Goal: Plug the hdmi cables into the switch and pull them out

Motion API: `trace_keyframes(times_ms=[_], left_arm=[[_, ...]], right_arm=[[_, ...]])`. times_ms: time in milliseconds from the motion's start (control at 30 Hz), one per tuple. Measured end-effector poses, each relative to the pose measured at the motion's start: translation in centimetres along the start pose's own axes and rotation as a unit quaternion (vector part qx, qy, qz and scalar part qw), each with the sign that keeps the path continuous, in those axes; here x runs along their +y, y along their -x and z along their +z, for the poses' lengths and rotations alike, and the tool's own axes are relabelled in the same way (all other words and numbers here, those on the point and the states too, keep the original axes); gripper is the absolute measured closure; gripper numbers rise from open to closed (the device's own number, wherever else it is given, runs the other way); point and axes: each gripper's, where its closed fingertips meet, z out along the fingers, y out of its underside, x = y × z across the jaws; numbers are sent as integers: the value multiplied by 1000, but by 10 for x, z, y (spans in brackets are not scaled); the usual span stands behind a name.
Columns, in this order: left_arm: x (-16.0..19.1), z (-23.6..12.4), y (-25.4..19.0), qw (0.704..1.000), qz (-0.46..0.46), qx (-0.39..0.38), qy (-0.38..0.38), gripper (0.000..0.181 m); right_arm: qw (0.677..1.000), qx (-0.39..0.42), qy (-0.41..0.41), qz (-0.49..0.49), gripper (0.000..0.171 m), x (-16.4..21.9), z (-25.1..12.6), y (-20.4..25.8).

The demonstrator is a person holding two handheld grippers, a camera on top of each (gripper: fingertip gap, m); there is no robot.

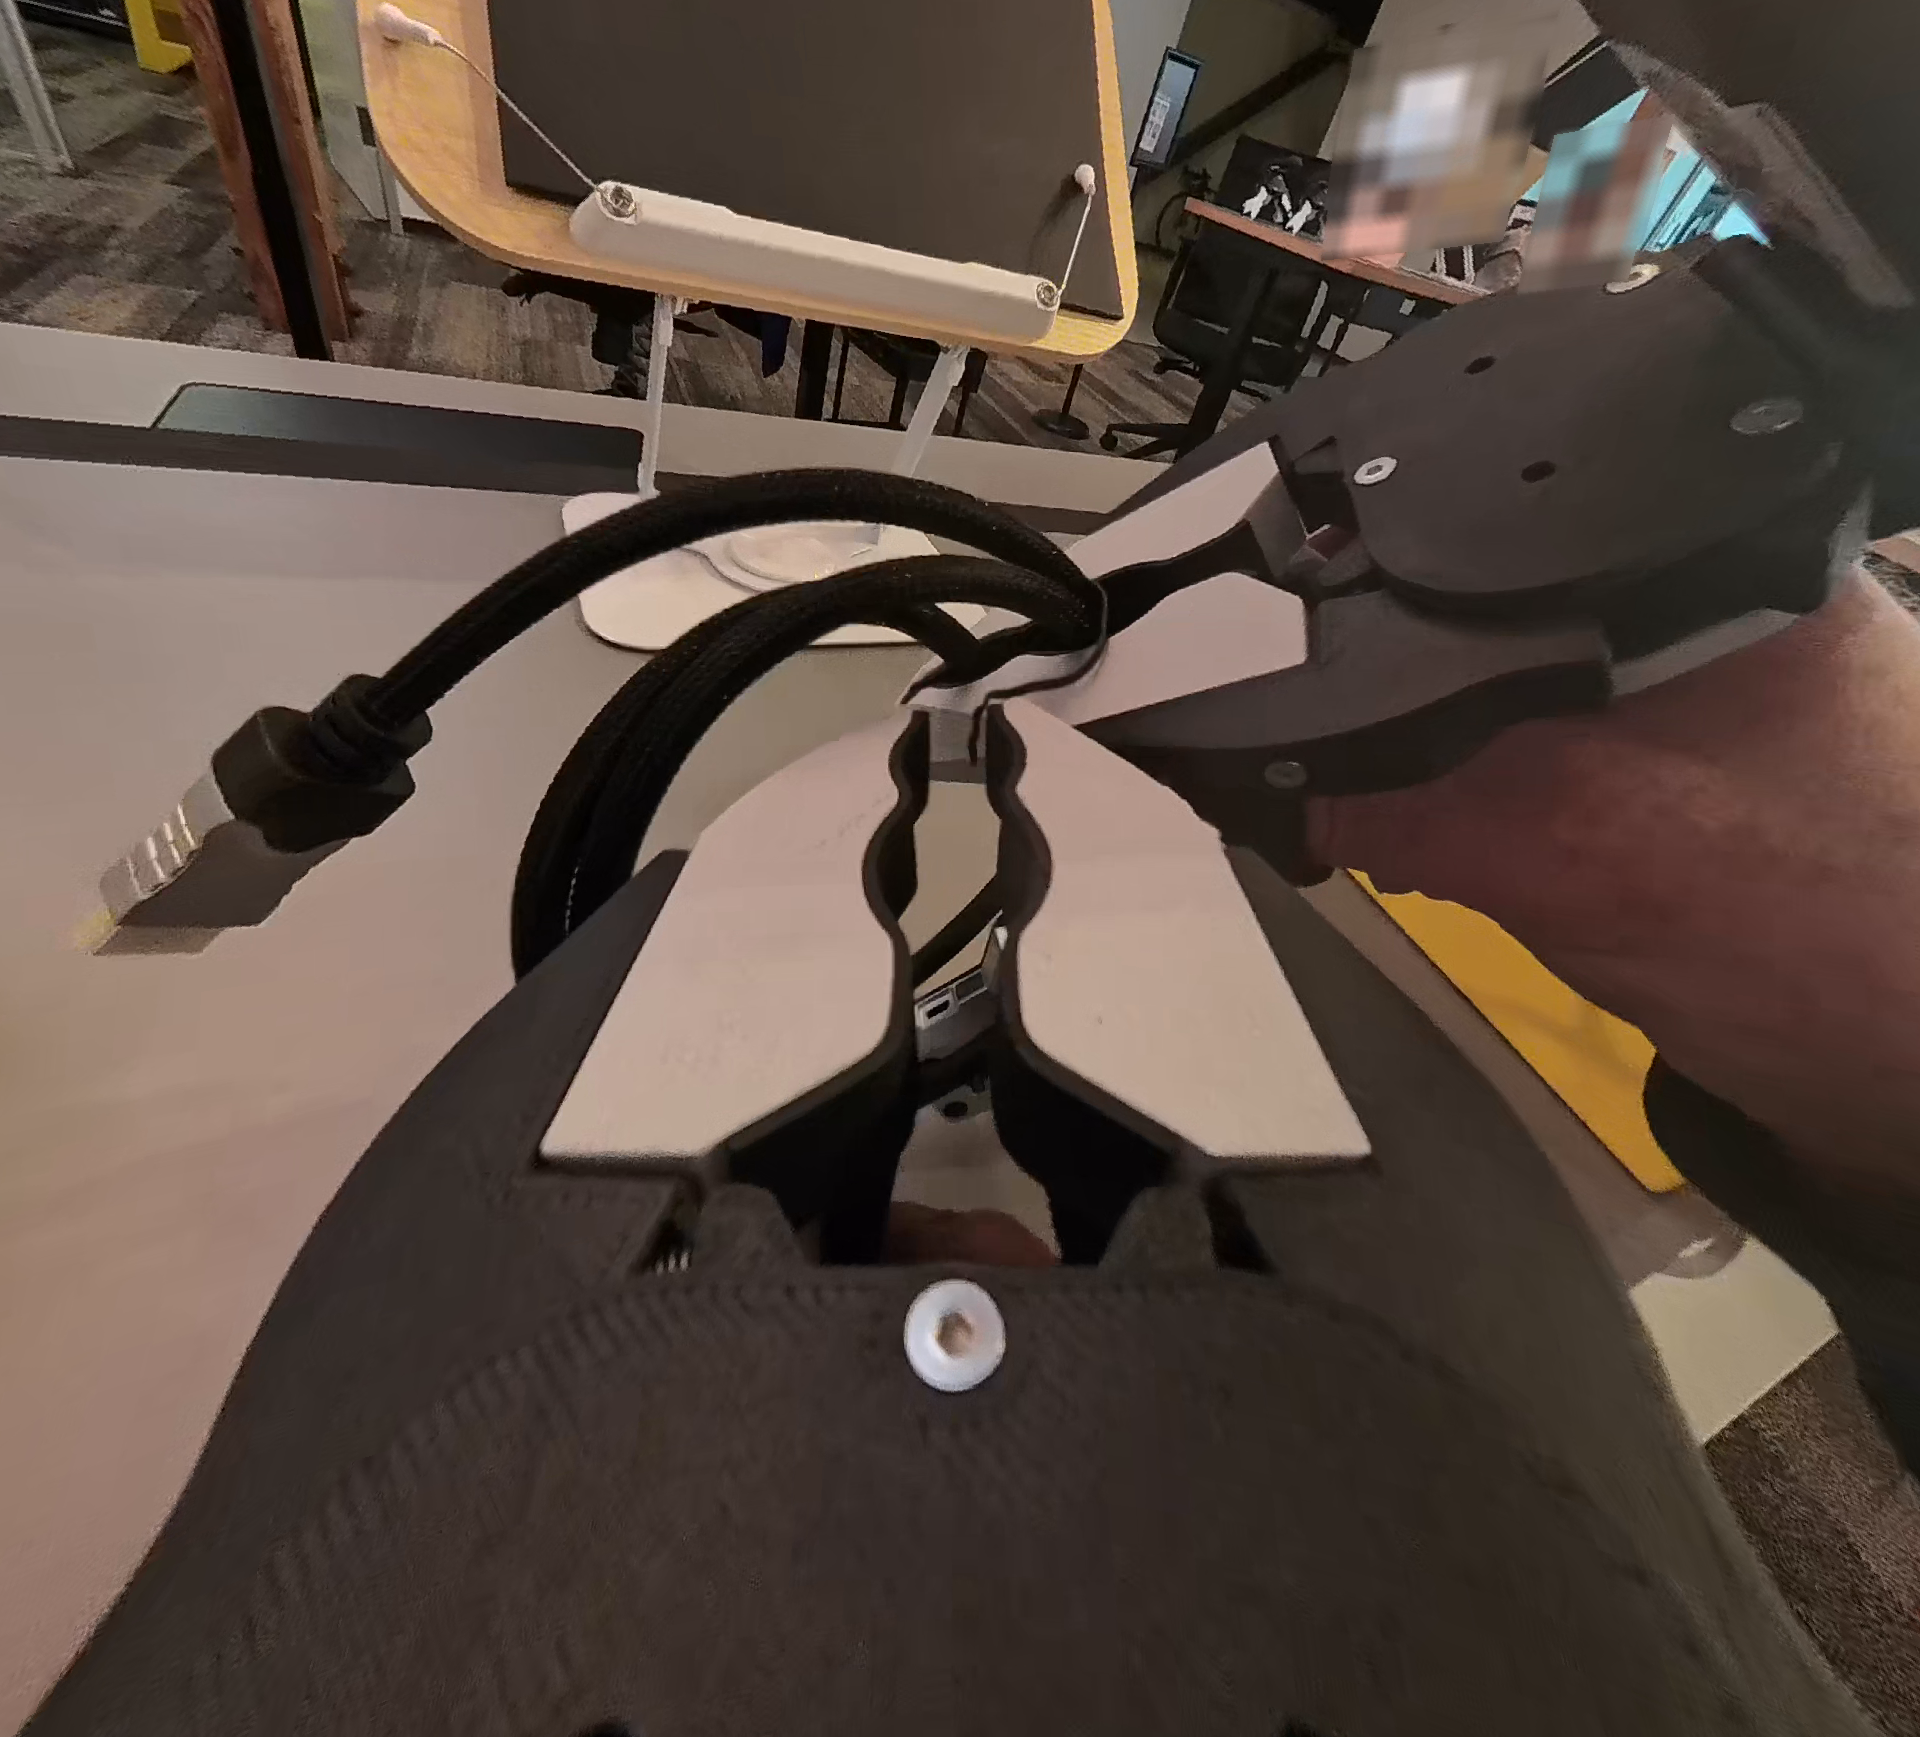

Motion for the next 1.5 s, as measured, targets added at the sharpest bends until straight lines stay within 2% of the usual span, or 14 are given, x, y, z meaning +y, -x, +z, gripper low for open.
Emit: trace_keyframes(times_ms=[200, 400, 733, 833, 933, 1067, 1200, 1300, 1333, 1500], left_arm=[[2, -2, -4, 1000, 0, 14, 3, 171], [5, -5, -7, 999, 4, 36, -3, 163], [3, -10, -26, 995, -19, 93, -29, 137], [6, -17, -37, 992, -24, 126, -11, 141], [-2, -36, -55, 985, 26, 168, -17, 148], [-20, -60, -61, 975, 98, 195, -46, 141], [-51, -80, -29, 977, 107, 158, -94, 131], [-86, -89, 12, 972, 172, 104, -119, 118], [-93, -87, 25, 970, 196, 95, -107, 114], [-83, -64, 52, 950, 260, 171, 19, 100]], right_arm=[[1000, -24, 6, 10, 171, 5, 1, 3], [998, -53, 2, 17, 171, 8, -1, 6], [996, -87, -4, 26, 171, 7, -7, 11], [995, -97, -6, 29, 171, 7, -9, 12], [994, -105, -5, 29, 171, 9, -10, 12], [993, -111, -5, 32, 171, 12, -12, 10], [992, -120, -9, 31, 171, 11, -15, 11], [992, -125, -7, 23, 171, 12, -16, 13], [992, -127, -5, 20, 171, 12, -16, 14], [990, -144, 3, -3, 171, 10, -16, 24]])
